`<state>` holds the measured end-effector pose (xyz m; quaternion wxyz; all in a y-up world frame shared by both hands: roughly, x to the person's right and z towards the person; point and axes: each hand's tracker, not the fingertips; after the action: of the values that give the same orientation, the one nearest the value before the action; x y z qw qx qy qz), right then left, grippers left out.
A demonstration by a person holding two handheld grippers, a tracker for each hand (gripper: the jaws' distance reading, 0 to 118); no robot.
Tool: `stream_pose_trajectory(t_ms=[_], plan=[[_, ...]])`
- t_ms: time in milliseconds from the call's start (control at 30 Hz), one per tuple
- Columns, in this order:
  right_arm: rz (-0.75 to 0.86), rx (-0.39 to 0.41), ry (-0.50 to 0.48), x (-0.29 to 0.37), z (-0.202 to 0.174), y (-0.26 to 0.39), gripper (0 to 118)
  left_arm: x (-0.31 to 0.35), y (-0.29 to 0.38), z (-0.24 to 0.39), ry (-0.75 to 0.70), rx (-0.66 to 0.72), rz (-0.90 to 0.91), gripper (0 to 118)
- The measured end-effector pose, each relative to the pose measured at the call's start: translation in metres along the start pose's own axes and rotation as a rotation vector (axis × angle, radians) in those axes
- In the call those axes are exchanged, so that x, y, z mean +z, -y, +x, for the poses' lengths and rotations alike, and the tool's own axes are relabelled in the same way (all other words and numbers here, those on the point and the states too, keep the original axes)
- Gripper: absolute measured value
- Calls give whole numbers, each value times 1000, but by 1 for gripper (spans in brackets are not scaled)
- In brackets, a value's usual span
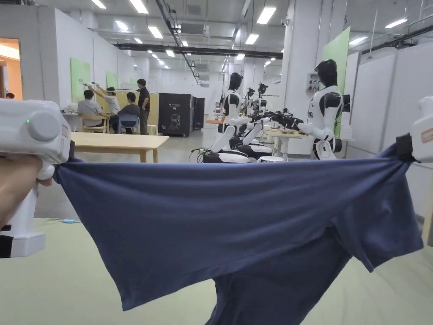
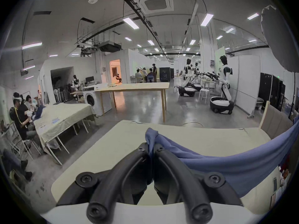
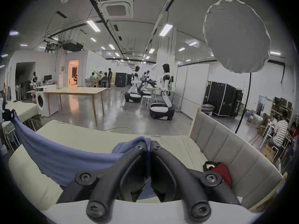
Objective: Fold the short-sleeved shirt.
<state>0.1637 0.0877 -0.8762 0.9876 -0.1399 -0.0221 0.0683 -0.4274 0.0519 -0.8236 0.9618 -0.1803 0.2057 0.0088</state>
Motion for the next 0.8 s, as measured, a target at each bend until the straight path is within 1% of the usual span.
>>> stream_pose_trajectory(t_ms=[200,233,267,367,400,467,533,567,600,633,667,700,733,800], plan=[[18,-26,24,-50,-10,-19,5,-39,-13,20,-30,41,31,3],[19,-30,25,-58,-12,-18,5,-44,-10,25,-51,25,36,3],[9,-17,28,-68,-15,-17,5,-50,-5,31,-86,-19,41,3],[-8,-28,28,-87,-25,5,5,-65,18,42,-84,-29,39,3],[-34,-21,28,-94,-27,16,5,-71,26,44,-82,-57,18,3],[-91,0,23,-105,-31,46,5,-83,50,46,-74,-66,-32,3],[-176,6,7,-111,-33,81,5,-84,81,46,-36,-79,-90,3],[-187,6,-22,-109,-33,103,5,-84,99,46,-20,-76,-103,3],[-221,14,-12,-108,-35,124,5,-84,119,46,-1,-68,-146,3],[-247,15,-18,-105,-35,144,5,-85,136,44,17,-82,-190,3],[-264,-5,-32,-99,-35,168,5,-82,157,42,29,-72,-210,3],[-296,-14,-52,-89,-34,192,5,-77,179,42,28,-102,-240,3],[-319,-16,-44,-80,-35,215,5,-70,199,41,40,-110,-254,3],[-380,8,-67,-61,-34,258,5,-52,236,34,62,-119,-284,3]])
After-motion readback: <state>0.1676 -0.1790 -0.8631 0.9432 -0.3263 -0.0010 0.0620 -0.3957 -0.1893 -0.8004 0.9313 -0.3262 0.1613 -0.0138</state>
